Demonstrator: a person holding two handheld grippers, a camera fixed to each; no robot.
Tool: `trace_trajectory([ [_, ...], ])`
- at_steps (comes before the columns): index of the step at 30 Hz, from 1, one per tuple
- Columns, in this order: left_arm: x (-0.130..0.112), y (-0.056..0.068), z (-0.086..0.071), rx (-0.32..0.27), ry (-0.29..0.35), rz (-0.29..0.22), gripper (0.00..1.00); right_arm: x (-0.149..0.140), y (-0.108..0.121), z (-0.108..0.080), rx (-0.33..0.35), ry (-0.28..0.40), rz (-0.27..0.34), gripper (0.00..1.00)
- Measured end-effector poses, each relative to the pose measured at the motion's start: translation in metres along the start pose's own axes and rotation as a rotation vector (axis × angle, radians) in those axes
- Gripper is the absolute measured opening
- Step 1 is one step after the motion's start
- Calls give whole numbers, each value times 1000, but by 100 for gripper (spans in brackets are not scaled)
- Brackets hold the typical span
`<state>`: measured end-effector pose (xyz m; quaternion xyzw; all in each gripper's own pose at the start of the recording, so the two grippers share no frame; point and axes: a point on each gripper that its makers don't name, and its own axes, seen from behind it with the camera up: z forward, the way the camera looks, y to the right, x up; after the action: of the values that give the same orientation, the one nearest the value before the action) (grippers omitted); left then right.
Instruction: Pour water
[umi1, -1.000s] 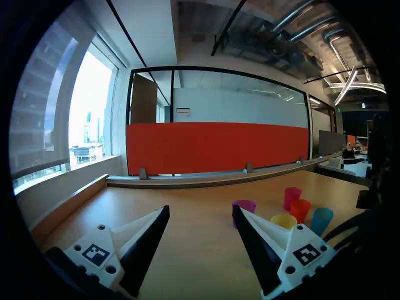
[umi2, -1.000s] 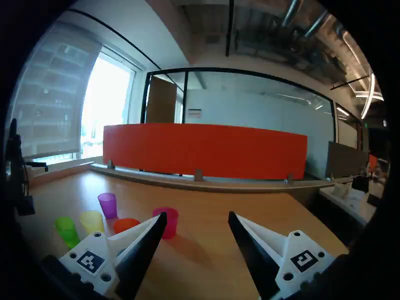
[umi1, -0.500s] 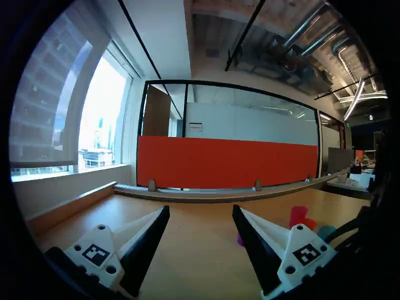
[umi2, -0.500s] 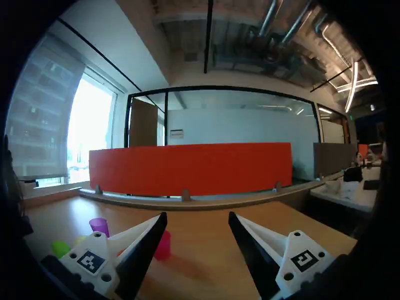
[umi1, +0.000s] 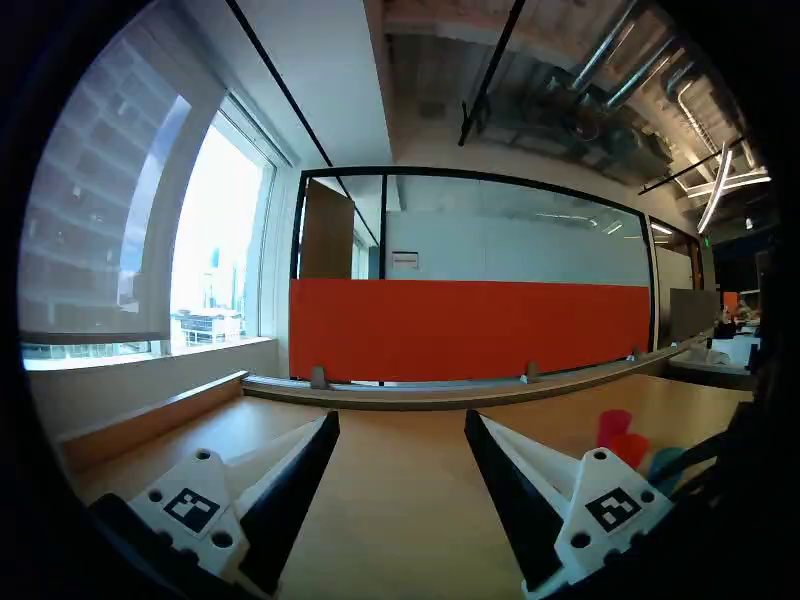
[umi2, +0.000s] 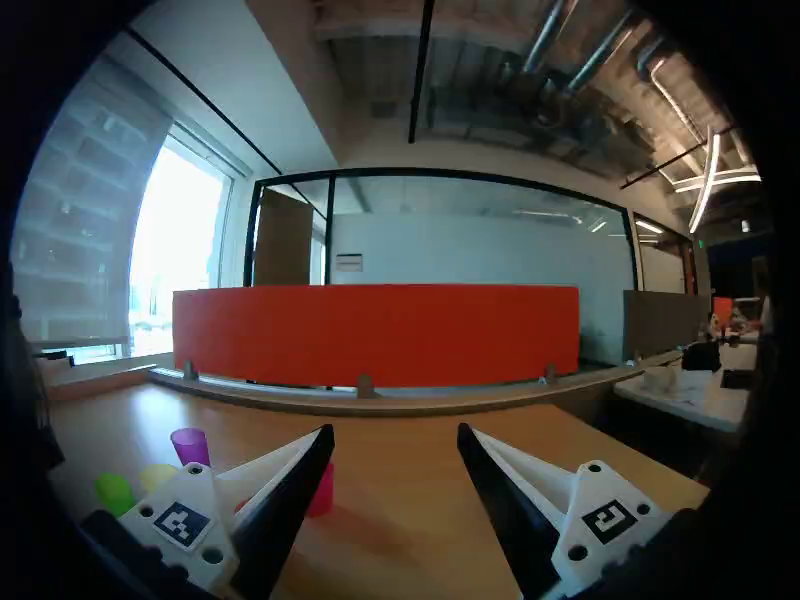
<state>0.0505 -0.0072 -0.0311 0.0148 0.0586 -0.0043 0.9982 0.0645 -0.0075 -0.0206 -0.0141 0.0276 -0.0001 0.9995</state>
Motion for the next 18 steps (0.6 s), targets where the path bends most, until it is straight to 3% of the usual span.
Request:
trace_trajectory([
  [5,0,-3,-1,31,23,12,93,-1,1,2,-9,-14,-10,95],
  [18,-22,-1,-1,32,28,2,93,-2,5,0,-33,-35,-19,96],
])
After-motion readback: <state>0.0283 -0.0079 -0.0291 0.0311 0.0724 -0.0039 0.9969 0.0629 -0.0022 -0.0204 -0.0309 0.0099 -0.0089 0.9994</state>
